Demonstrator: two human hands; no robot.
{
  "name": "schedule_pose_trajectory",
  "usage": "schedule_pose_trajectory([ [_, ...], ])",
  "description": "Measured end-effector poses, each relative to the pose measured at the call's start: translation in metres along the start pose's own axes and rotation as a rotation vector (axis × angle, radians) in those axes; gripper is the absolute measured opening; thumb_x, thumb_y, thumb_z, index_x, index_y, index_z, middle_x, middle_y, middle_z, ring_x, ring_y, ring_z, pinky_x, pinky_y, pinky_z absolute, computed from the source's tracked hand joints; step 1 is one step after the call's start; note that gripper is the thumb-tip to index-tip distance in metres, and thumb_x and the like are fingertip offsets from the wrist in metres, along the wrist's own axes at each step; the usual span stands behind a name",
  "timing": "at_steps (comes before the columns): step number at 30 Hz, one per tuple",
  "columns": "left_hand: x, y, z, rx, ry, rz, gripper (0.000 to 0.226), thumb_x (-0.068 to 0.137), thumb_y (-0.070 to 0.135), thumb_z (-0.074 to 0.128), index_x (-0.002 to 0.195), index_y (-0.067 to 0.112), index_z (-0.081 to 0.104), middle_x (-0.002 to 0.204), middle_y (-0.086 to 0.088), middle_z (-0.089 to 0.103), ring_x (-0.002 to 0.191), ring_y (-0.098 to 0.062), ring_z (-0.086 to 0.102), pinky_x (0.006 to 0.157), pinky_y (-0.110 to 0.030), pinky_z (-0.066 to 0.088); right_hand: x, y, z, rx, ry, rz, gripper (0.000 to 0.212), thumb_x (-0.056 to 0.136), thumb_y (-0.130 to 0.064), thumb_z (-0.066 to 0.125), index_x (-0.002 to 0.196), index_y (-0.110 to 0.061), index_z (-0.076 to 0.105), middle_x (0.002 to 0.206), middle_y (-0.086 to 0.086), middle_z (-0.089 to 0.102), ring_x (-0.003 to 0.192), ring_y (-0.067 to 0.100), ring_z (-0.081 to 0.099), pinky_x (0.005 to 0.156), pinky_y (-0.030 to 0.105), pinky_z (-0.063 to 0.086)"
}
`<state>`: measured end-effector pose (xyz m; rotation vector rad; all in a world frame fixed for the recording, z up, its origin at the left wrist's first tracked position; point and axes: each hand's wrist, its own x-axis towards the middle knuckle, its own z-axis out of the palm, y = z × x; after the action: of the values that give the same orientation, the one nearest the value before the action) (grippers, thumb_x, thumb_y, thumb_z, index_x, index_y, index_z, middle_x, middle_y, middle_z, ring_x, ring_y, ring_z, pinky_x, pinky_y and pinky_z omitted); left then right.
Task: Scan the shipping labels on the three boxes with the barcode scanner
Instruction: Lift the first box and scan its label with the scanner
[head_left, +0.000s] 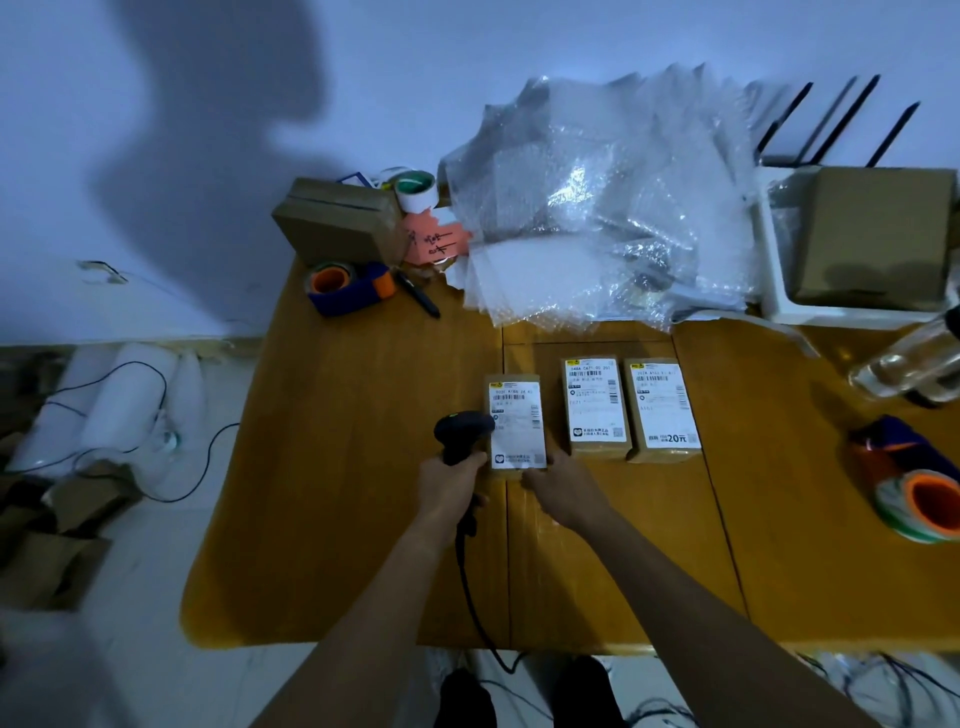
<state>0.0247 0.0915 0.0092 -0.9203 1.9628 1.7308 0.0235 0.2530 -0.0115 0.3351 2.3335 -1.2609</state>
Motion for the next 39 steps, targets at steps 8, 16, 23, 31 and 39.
schedule_pose_trajectory([
  [8,-0.021,-0.012,-0.007,-0.027,0.047,0.000,0.009,0.091,0.025,0.074,0.091,0.017,0.069,0.073,-0.013,0.071,0.054,-0.023,0.062,0.050,-0.031,0.048,-0.008,-0.001,0.000,0.135,0.020,0.124,0.037,0.100,-0.048,0.056,0.111,-0.013,0.058,0.093,0.000,0.065,0.083,0.015,0.066,0.070,0.037,0.056],
  [16,-0.046,0.005,-0.013,-0.016,0.038,0.040,0.015,0.090,0.028,0.075,0.086,0.015,0.070,0.067,-0.009,0.068,0.053,-0.021,0.061,0.053,-0.032,0.049,-0.024,-0.014,-0.010,0.297,-0.133,0.176,0.027,0.099,-0.016,0.063,0.124,-0.016,0.056,0.113,0.006,0.064,0.095,0.020,0.063,0.073,0.033,0.052],
  [23,-0.048,0.008,-0.011,0.054,-0.016,0.025,0.009,0.093,0.024,0.072,0.096,0.019,0.064,0.073,-0.009,0.071,0.050,-0.020,0.061,0.047,-0.028,0.048,-0.021,-0.016,-0.015,0.372,-0.039,0.229,0.039,0.100,-0.029,0.061,0.131,-0.007,0.051,0.112,0.008,0.065,0.099,0.022,0.063,0.085,0.041,0.055],
  [31,-0.060,0.012,-0.013,-0.105,0.020,-0.010,0.007,0.094,0.021,0.070,0.092,0.020,0.063,0.078,-0.009,0.068,0.053,-0.019,0.058,0.050,-0.029,0.047,-0.025,-0.024,-0.032,0.392,-0.084,0.165,0.046,0.092,-0.021,0.074,0.129,-0.011,0.048,0.117,0.009,0.066,0.100,0.022,0.065,0.080,0.036,0.055],
  [39,-0.072,0.039,-0.019,-0.218,0.043,0.057,0.020,0.092,0.026,0.072,0.104,0.011,0.072,0.065,-0.006,0.065,0.049,-0.017,0.058,0.047,-0.027,0.049,-0.036,-0.052,-0.060,0.491,-0.156,0.032,0.028,0.086,-0.002,0.068,0.114,-0.003,0.067,0.118,0.013,0.072,0.098,0.023,0.068,0.078,0.031,0.057],
])
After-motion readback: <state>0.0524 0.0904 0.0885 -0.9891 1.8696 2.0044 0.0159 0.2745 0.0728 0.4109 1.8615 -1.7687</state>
